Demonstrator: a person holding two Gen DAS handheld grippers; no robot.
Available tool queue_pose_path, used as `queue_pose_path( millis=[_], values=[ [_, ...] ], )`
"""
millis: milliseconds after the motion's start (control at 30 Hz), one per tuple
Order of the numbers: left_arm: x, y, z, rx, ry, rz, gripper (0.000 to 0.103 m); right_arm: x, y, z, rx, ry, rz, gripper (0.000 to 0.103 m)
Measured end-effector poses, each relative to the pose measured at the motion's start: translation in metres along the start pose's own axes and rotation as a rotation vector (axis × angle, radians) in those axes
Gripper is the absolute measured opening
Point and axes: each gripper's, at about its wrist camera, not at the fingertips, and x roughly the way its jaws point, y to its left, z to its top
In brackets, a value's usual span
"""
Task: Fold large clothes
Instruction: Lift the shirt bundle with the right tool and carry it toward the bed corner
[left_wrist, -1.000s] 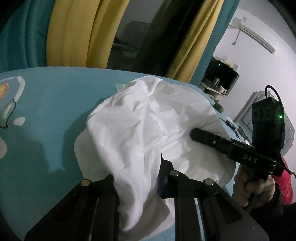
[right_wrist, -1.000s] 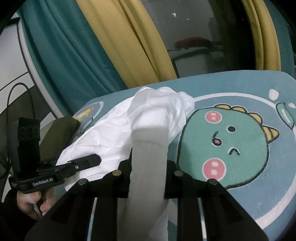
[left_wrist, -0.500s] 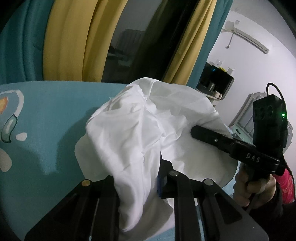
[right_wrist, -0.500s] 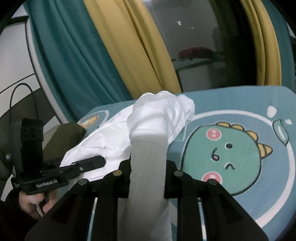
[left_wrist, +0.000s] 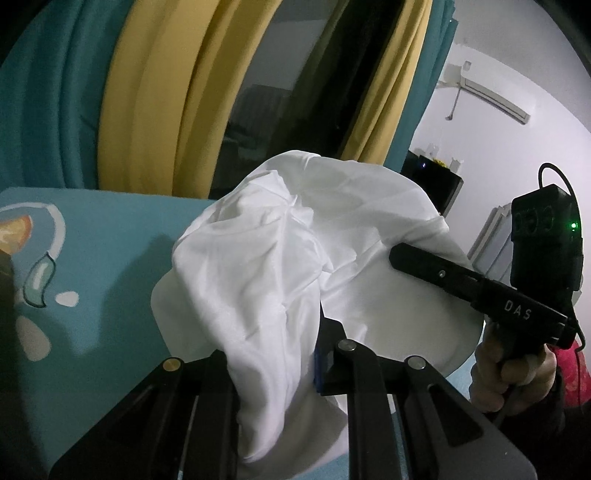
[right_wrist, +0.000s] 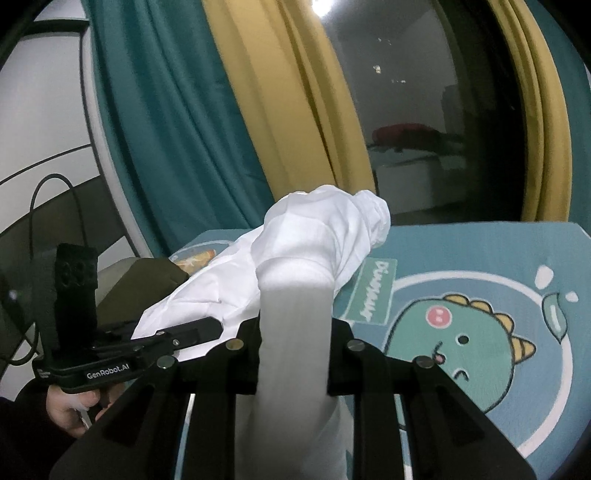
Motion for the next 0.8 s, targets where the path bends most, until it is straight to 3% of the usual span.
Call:
queue_pose_path(
  millis=[800],
  values=[
    [-0.093,0.056,-0.010,-0.064,-0.123,0.144,0.015,0.038,0.108,0.018,-0.150,-0.002,0.149,0.021]
  ],
)
